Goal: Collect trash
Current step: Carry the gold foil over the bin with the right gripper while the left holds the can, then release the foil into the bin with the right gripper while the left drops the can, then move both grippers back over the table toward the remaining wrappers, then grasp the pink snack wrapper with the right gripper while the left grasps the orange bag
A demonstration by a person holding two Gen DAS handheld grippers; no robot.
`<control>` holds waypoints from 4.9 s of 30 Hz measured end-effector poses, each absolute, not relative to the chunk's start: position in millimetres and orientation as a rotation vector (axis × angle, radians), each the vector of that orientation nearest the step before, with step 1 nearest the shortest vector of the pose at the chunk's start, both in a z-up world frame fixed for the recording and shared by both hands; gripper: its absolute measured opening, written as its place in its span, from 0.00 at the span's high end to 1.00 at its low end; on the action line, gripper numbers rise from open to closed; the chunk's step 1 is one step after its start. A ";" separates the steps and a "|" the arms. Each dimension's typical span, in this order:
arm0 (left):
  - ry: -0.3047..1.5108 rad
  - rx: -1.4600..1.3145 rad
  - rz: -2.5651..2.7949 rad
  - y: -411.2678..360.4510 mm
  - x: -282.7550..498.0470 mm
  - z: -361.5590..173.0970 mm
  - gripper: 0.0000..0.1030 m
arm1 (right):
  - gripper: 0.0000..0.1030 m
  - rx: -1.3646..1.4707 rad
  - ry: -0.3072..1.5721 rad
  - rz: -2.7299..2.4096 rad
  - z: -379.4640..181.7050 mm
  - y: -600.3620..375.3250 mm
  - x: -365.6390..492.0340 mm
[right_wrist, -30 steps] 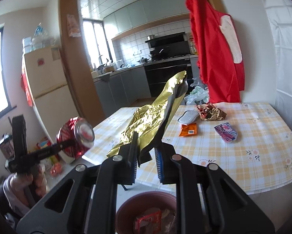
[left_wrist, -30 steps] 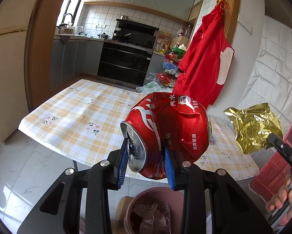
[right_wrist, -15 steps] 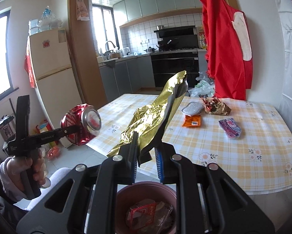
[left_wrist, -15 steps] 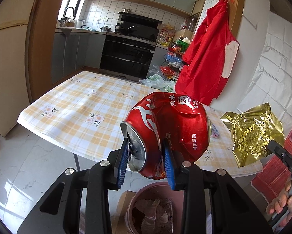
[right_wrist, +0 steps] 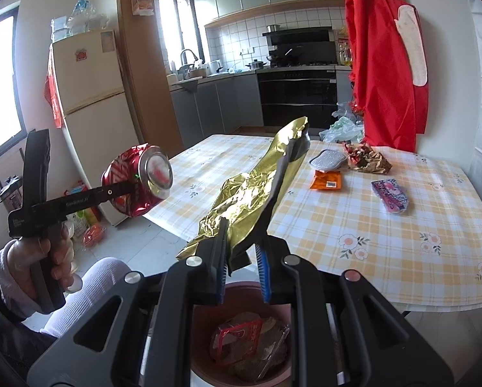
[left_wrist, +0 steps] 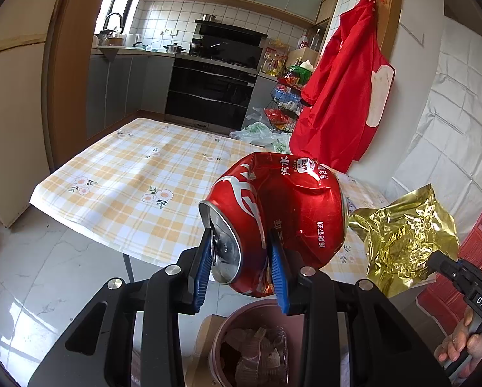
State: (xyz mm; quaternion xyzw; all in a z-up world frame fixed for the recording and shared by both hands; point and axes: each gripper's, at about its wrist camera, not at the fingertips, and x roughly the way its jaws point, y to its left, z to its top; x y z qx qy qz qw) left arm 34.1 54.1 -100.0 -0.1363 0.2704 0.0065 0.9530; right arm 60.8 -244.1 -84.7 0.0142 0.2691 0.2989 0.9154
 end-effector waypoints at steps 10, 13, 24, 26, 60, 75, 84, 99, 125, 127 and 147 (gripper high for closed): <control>0.553 -0.282 0.015 55.2 33.9 -101.4 0.68 | 0.76 0.013 0.571 0.642 -88.3 -235.4 60.3; 0.554 -0.283 0.014 55.1 34.0 -101.4 0.68 | 0.66 0.017 0.569 0.641 -87.7 -235.8 60.0; 0.567 -0.263 -0.014 47.8 34.9 -105.3 0.68 | 0.06 0.045 0.483 0.479 -71.4 -255.2 58.7; 0.573 -0.257 -0.025 44.5 34.7 -106.6 0.68 | 0.06 0.049 0.479 0.460 -70.0 -258.1 59.6; 0.636 -0.199 -0.134 15.0 33.5 -120.7 0.08 | 0.06 0.093 0.495 0.392 -80.2 -272.4 66.1; 0.644 -0.206 -0.070 24.7 32.7 -124.7 0.06 | 0.06 0.098 0.516 0.373 -87.4 -274.9 68.4; 0.667 -0.211 -0.038 28.4 39.5 -133.4 0.06 | 0.06 0.117 0.563 0.343 -106.0 -283.6 81.8; 0.752 -0.217 0.011 37.5 64.5 -162.8 0.06 | 0.06 0.125 0.670 0.319 -152.0 -288.0 121.7; 0.805 -0.131 -0.153 -33.5 305.6 -182.6 0.06 | 0.20 -0.145 0.907 0.204 -244.4 -337.1 429.5; 0.824 -0.156 -0.174 -38.3 326.3 -185.6 0.13 | 0.24 -0.130 0.945 0.179 -253.3 -338.3 443.4; 0.989 -0.361 -0.171 -72.4 454.6 -252.6 0.65 | 0.84 0.037 0.886 0.176 -223.8 -396.6 428.0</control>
